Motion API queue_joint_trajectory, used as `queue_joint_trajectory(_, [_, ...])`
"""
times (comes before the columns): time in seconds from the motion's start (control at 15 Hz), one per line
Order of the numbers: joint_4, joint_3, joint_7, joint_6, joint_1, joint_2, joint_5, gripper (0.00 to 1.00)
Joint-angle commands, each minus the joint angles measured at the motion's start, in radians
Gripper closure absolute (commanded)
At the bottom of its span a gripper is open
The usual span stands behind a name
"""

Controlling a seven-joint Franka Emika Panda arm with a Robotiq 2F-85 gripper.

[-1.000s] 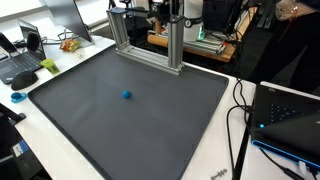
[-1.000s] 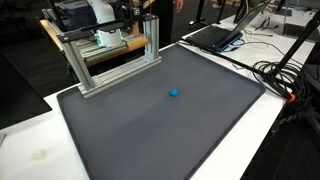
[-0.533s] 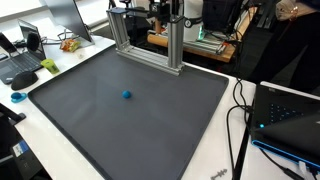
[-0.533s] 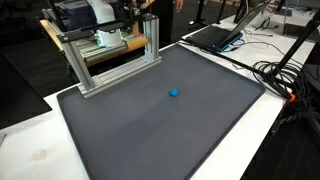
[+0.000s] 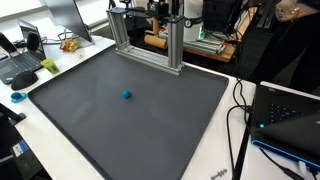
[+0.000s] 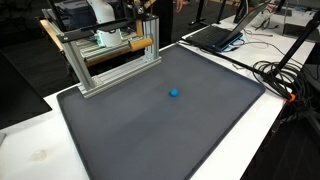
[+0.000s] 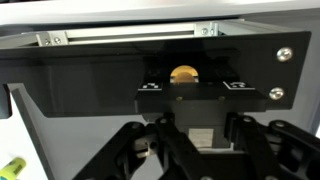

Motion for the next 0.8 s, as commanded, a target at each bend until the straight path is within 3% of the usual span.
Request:
queue_joint_trajectory(0.0, [0.045, 0.028, 0.044, 0.040, 0.019, 0.027, 0.014, 0.78])
queue_joint_trajectory(0.33, [0.130, 0.076, 0.092, 0.093, 0.023, 0.114, -0.010, 0.78])
queue_joint_trajectory(0.73, [0.291, 0.121, 0.103, 0.051, 0.043, 0.251, -0.025, 0.78])
